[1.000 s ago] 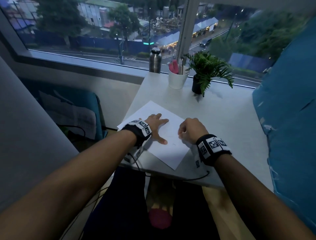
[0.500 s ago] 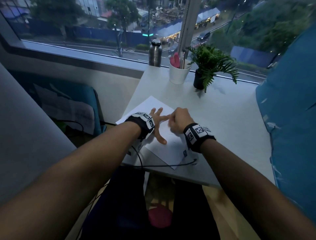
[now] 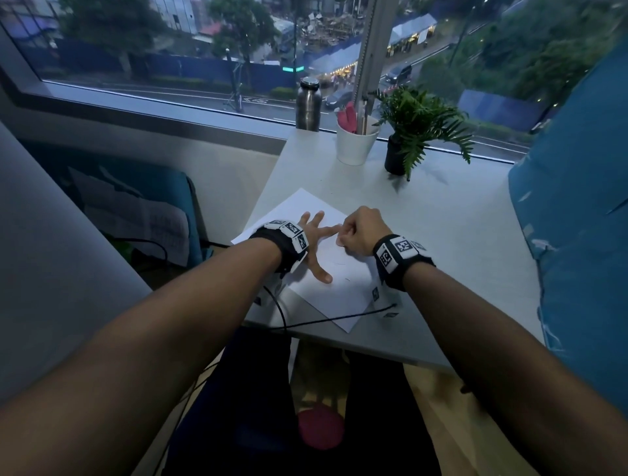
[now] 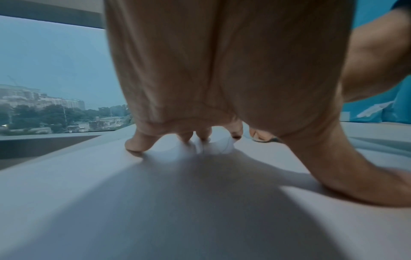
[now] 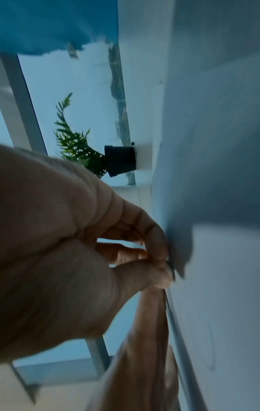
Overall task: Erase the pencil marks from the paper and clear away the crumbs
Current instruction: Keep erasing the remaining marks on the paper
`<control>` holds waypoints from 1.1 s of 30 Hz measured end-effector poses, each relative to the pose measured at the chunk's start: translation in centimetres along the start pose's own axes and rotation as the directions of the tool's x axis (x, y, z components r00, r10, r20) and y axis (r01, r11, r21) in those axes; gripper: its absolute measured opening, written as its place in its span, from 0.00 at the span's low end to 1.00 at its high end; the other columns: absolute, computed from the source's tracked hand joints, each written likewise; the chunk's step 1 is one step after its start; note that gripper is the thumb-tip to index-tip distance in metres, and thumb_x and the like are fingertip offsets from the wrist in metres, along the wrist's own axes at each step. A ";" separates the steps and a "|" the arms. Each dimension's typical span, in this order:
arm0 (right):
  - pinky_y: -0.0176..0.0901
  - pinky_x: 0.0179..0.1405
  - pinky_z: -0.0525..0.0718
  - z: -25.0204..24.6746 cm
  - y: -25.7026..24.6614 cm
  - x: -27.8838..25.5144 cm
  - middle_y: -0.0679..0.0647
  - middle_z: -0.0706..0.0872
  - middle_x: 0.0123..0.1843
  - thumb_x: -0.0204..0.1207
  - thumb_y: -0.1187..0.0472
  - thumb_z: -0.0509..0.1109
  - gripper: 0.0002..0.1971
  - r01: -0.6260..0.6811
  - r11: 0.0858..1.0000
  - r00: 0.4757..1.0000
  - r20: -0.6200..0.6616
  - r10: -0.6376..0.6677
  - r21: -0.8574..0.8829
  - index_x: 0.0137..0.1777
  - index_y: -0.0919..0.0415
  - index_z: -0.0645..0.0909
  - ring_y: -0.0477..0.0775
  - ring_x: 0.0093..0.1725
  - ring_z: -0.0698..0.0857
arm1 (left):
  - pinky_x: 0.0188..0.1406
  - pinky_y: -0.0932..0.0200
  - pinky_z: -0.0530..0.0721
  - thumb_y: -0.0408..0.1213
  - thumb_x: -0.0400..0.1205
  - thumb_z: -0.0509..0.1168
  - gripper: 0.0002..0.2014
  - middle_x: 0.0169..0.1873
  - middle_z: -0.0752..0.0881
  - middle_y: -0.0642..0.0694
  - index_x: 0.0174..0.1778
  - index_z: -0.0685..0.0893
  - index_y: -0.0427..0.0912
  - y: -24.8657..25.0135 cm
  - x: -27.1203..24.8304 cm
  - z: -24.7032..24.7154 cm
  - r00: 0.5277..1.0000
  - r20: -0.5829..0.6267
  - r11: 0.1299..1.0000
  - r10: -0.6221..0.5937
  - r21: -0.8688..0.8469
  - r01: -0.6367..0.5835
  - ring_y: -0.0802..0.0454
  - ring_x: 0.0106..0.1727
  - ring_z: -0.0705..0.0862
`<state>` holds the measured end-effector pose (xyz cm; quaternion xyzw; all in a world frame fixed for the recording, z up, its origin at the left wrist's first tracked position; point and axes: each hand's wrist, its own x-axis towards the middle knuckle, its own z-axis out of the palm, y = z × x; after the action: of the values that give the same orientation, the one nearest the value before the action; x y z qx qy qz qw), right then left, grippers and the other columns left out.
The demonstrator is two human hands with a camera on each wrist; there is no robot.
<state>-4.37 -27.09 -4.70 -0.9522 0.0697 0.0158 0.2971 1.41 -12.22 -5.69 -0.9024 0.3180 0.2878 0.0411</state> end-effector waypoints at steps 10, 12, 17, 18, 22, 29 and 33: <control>0.34 0.26 0.86 0.4 -0.3 0.2 0.57 0.91 0.35 0.70 0.66 0.75 0.05 -0.021 1.000 1.000 0.001 0.021 0.007 0.33 0.62 0.89 0.47 0.27 0.88 | 0.75 0.19 0.51 0.69 0.57 0.79 0.68 0.84 0.31 0.46 0.82 0.36 0.71 -0.2 0.0 0.2 1.000 -0.011 1.000 0.000 0.015 0.000 0.37 0.84 0.30; 0.42 0.34 0.91 1.1 -0.7 -0.1 0.56 0.91 0.33 0.68 0.66 0.74 0.05 0.034 0.999 0.992 0.124 -0.030 -0.029 0.33 0.61 0.89 0.49 0.28 0.90 | 0.75 0.20 0.50 0.70 0.55 0.79 0.69 0.84 0.30 0.47 0.82 0.37 0.70 -0.4 0.2 0.4 1.000 -0.016 1.000 -0.008 0.019 0.009 0.38 0.84 0.30; 0.34 0.25 0.88 0.3 -0.3 0.2 0.55 0.90 0.31 0.70 0.64 0.76 0.05 -0.079 0.997 0.997 -0.026 0.079 0.001 0.34 0.62 0.90 0.46 0.25 0.87 | 0.75 0.20 0.51 0.70 0.57 0.78 0.69 0.85 0.31 0.46 0.83 0.36 0.67 -0.2 -0.1 0.2 1.000 -0.017 0.999 0.006 0.038 -0.005 0.37 0.84 0.32; 0.31 0.23 0.85 0.3 -0.3 0.2 0.55 0.90 0.32 0.70 0.64 0.76 0.05 -0.096 0.995 0.989 -0.108 0.097 0.010 0.34 0.62 0.89 0.44 0.24 0.86 | 0.75 0.20 0.51 0.71 0.57 0.78 0.69 0.85 0.31 0.46 0.83 0.36 0.67 -0.2 -0.2 0.2 1.000 -0.017 0.999 0.005 0.045 -0.005 0.37 0.84 0.32; 0.37 0.33 0.89 1.4 -1.6 -1.7 0.52 0.90 0.31 0.70 0.67 0.73 0.07 0.010 1.000 0.988 0.153 -0.006 -0.021 0.33 0.60 0.89 0.47 0.29 0.89 | 0.75 0.19 0.51 0.71 0.55 0.78 0.69 0.84 0.30 0.47 0.82 0.36 0.69 -0.6 -0.4 0.3 1.000 -0.014 1.000 0.012 0.028 -0.012 0.38 0.84 0.32; 0.35 0.30 0.88 0.9 -0.6 -0.6 0.56 0.91 0.32 0.69 0.65 0.77 0.04 -0.084 0.996 0.996 -0.014 0.084 -0.003 0.34 0.62 0.89 0.49 0.29 0.90 | 0.75 0.20 0.49 0.69 0.58 0.79 0.68 0.85 0.31 0.46 0.84 0.37 0.66 -0.5 -0.3 0.3 1.000 -0.016 1.000 0.015 0.023 -0.015 0.36 0.84 0.31; 0.40 0.35 0.90 0.7 -0.1 -1.1 0.54 0.90 0.33 0.67 0.65 0.79 0.04 -0.079 0.995 0.996 0.031 0.081 -0.064 0.33 0.61 0.89 0.50 0.31 0.90 | 0.74 0.20 0.50 0.68 0.58 0.79 0.68 0.85 0.32 0.46 0.84 0.37 0.66 -0.6 -0.2 0.1 0.999 -0.026 0.998 0.034 0.055 -0.032 0.36 0.84 0.33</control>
<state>-5.39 -26.46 -5.12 -0.9571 0.1023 0.0459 0.2672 1.55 -11.60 -5.74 -0.8993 0.3411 0.2676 0.0565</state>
